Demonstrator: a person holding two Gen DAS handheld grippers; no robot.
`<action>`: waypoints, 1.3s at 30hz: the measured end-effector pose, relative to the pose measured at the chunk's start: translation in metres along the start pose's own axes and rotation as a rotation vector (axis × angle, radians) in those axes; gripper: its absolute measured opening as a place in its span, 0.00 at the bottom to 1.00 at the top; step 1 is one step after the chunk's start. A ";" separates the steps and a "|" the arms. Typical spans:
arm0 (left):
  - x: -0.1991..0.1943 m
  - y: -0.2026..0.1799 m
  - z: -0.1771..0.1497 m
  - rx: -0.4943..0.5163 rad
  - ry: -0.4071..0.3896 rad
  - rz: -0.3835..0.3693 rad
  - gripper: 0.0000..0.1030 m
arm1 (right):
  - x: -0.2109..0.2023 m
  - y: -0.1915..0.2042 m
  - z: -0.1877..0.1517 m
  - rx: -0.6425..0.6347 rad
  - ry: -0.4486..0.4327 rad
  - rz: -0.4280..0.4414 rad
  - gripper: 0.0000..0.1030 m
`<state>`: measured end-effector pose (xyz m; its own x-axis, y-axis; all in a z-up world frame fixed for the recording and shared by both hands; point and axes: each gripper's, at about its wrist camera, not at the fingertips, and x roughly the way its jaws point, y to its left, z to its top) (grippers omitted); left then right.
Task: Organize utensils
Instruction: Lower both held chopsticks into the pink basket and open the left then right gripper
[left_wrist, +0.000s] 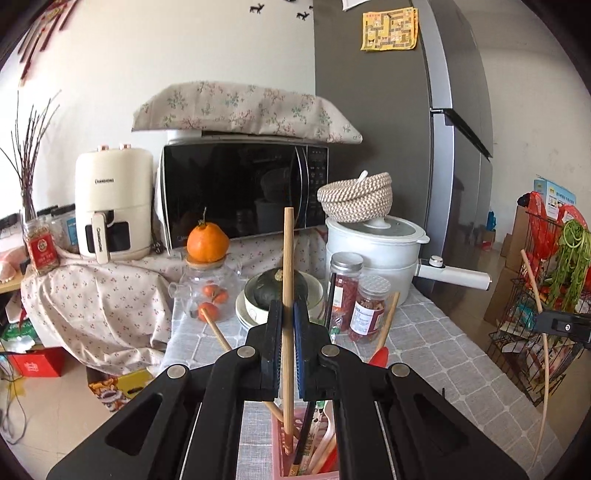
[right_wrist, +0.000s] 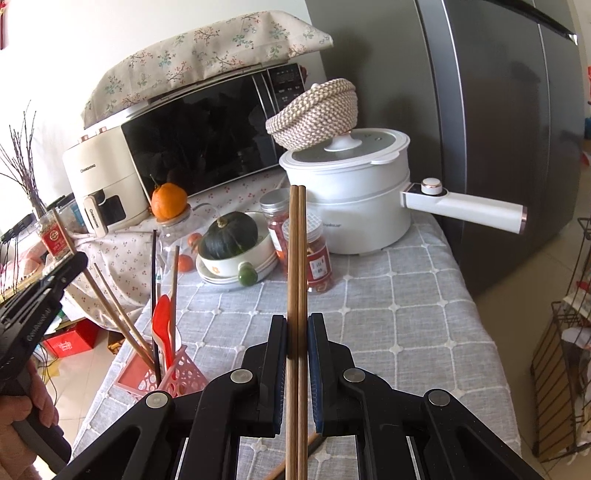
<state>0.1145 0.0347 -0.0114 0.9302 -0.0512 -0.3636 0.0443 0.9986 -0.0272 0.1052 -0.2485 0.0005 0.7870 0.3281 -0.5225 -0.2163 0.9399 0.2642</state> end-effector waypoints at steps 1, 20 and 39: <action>0.005 0.004 -0.001 -0.022 0.028 -0.005 0.06 | -0.001 0.001 0.000 0.001 -0.004 0.001 0.09; -0.005 0.046 -0.005 -0.185 0.311 -0.074 0.60 | 0.006 0.070 0.011 0.067 -0.217 0.006 0.09; 0.003 0.095 -0.038 -0.152 0.555 0.016 0.72 | 0.073 0.143 0.017 0.160 -0.383 -0.144 0.09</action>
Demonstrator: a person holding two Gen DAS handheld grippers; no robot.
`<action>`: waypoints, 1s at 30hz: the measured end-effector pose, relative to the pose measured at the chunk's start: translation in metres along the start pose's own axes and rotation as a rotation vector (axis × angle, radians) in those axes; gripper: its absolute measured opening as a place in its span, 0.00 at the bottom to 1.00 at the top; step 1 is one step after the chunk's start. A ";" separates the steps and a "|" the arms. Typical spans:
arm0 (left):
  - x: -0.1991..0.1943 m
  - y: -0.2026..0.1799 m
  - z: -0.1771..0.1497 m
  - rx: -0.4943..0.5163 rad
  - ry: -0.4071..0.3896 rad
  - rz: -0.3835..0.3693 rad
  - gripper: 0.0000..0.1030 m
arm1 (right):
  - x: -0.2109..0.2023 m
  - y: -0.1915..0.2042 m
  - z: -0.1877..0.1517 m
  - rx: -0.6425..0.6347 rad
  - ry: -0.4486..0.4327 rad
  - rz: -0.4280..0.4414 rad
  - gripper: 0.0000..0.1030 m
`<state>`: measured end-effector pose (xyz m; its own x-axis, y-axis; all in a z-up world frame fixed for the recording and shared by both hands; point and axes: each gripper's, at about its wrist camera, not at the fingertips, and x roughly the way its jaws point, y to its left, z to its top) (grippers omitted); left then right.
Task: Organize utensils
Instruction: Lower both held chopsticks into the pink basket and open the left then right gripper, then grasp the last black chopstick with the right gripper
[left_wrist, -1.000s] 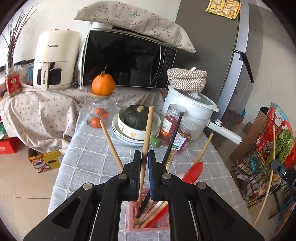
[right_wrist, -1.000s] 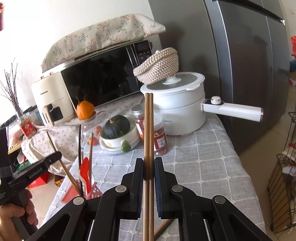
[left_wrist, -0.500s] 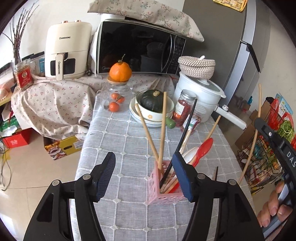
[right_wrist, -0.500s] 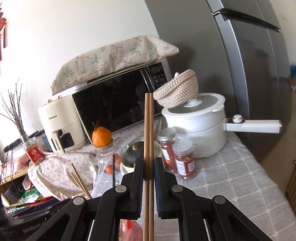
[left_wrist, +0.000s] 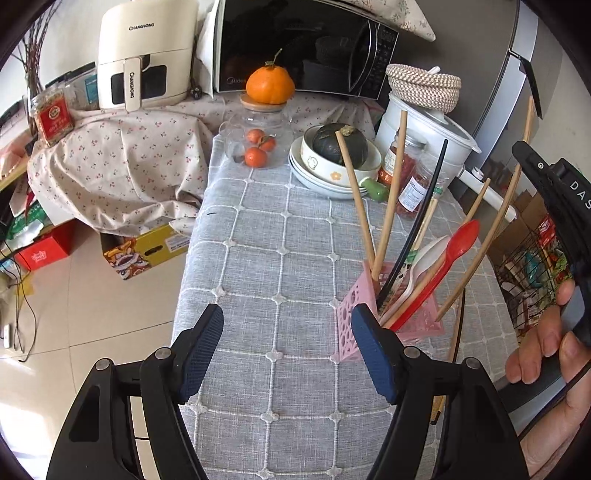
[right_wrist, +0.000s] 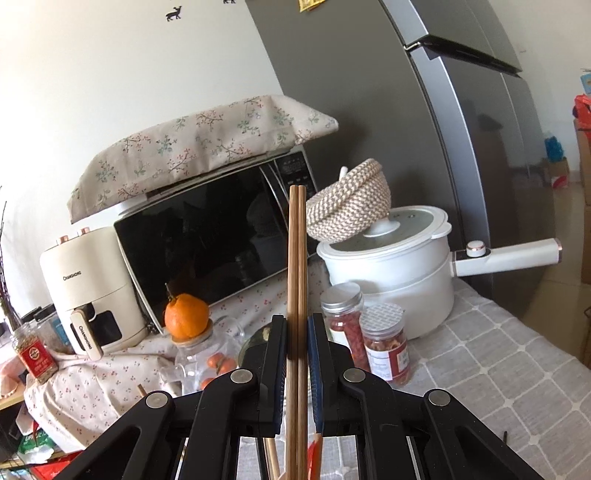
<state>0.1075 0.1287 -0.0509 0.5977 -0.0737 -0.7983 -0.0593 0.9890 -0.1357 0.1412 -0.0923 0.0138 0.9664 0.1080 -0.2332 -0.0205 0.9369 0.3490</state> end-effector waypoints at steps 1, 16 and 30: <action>0.000 0.001 0.000 0.001 0.000 0.006 0.72 | 0.000 0.003 -0.002 -0.003 -0.007 -0.002 0.10; 0.007 0.003 0.001 0.015 0.005 0.044 0.72 | 0.005 0.024 -0.036 -0.075 -0.035 -0.039 0.13; 0.005 -0.021 -0.005 0.045 0.018 -0.018 0.73 | -0.013 -0.011 -0.012 -0.102 0.141 0.009 0.48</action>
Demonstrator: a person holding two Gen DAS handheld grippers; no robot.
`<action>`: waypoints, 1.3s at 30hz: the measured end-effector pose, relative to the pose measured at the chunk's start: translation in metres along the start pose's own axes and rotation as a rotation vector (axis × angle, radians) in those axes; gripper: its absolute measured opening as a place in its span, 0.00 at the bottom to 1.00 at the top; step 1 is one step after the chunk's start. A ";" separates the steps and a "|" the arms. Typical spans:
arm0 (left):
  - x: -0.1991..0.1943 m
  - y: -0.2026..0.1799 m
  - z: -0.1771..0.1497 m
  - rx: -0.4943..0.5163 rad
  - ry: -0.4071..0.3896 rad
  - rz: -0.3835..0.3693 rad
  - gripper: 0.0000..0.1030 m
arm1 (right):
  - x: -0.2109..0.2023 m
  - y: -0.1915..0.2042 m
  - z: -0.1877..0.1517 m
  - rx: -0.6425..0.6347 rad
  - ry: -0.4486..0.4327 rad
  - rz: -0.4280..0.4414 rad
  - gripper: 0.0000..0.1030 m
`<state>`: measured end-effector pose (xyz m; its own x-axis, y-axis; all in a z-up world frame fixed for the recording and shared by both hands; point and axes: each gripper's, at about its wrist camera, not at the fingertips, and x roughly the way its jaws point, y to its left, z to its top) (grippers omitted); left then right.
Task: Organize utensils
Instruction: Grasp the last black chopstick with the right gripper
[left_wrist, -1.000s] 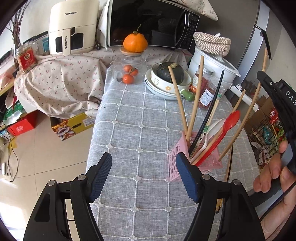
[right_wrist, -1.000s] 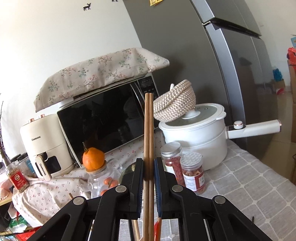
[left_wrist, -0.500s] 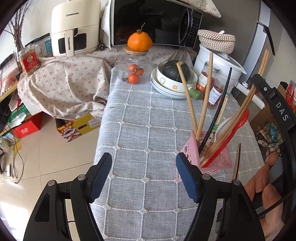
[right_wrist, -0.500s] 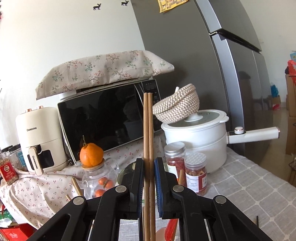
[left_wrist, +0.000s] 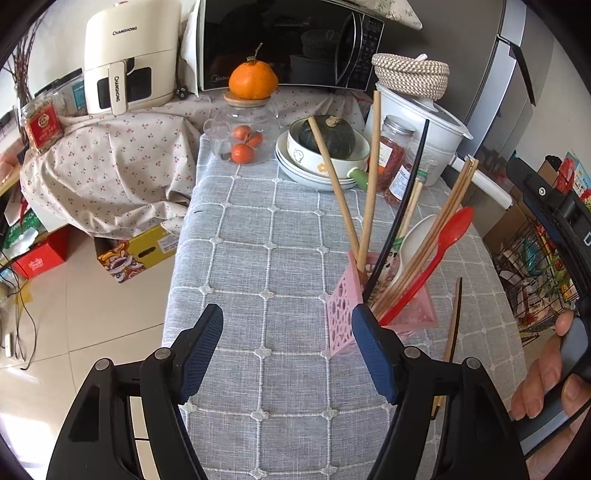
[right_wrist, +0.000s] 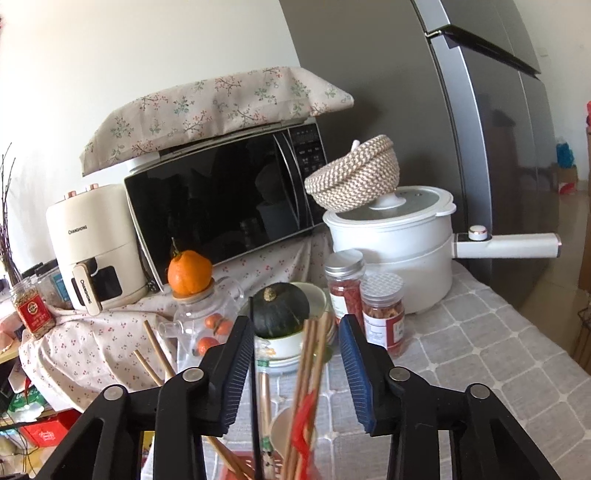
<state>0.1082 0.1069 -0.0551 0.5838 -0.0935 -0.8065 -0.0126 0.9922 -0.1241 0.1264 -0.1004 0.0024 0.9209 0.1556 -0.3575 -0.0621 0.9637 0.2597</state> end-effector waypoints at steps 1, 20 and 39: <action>0.001 -0.003 -0.001 0.002 0.005 -0.007 0.75 | 0.000 -0.007 0.002 -0.011 0.023 -0.004 0.49; 0.033 -0.069 -0.035 0.105 0.138 -0.053 0.85 | 0.048 -0.156 -0.055 0.095 0.653 -0.164 0.70; 0.049 -0.089 -0.043 0.167 0.181 -0.047 0.85 | 0.100 -0.165 -0.102 -0.003 0.889 -0.240 0.70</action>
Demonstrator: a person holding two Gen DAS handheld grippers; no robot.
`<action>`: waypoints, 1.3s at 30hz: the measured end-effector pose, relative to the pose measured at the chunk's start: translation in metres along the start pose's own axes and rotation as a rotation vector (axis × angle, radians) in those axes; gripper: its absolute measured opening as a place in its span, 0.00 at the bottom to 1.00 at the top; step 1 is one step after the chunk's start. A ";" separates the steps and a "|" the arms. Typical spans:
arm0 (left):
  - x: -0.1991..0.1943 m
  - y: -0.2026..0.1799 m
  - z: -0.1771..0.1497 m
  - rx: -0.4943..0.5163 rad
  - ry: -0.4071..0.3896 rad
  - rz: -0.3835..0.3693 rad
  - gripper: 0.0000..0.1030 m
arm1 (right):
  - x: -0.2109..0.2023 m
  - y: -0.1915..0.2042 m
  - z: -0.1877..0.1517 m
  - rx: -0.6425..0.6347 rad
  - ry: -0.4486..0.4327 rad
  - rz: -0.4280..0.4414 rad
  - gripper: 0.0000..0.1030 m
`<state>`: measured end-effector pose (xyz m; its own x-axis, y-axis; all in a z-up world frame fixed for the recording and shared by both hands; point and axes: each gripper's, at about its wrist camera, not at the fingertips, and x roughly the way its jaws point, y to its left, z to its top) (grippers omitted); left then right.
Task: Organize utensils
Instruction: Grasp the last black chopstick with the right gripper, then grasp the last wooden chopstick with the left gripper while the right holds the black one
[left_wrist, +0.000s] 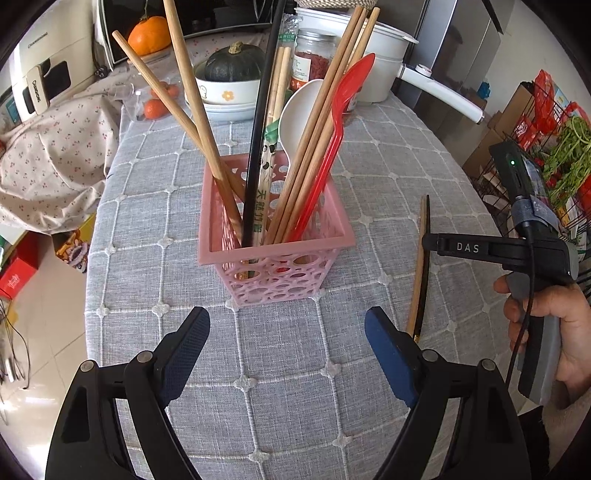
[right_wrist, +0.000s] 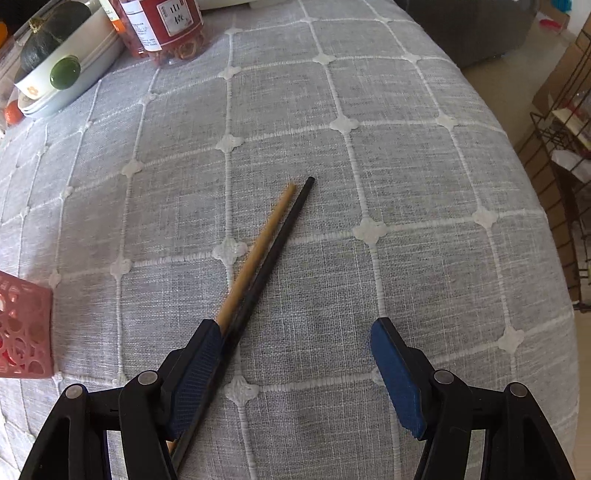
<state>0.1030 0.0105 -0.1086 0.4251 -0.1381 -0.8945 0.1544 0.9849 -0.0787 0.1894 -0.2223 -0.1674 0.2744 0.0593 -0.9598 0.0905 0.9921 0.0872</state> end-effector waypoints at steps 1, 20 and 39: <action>0.000 0.000 0.000 0.002 0.001 -0.001 0.85 | 0.000 0.002 0.001 -0.010 -0.003 -0.013 0.70; 0.010 -0.054 -0.008 0.126 0.024 -0.028 0.85 | 0.007 0.002 0.008 -0.046 0.024 -0.067 0.61; 0.069 -0.154 0.044 0.269 0.111 -0.100 0.35 | -0.031 -0.091 -0.003 0.027 0.021 0.195 0.04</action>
<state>0.1482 -0.1555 -0.1389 0.2980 -0.2065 -0.9320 0.4274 0.9019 -0.0631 0.1700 -0.3138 -0.1460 0.2690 0.2528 -0.9294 0.0629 0.9583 0.2788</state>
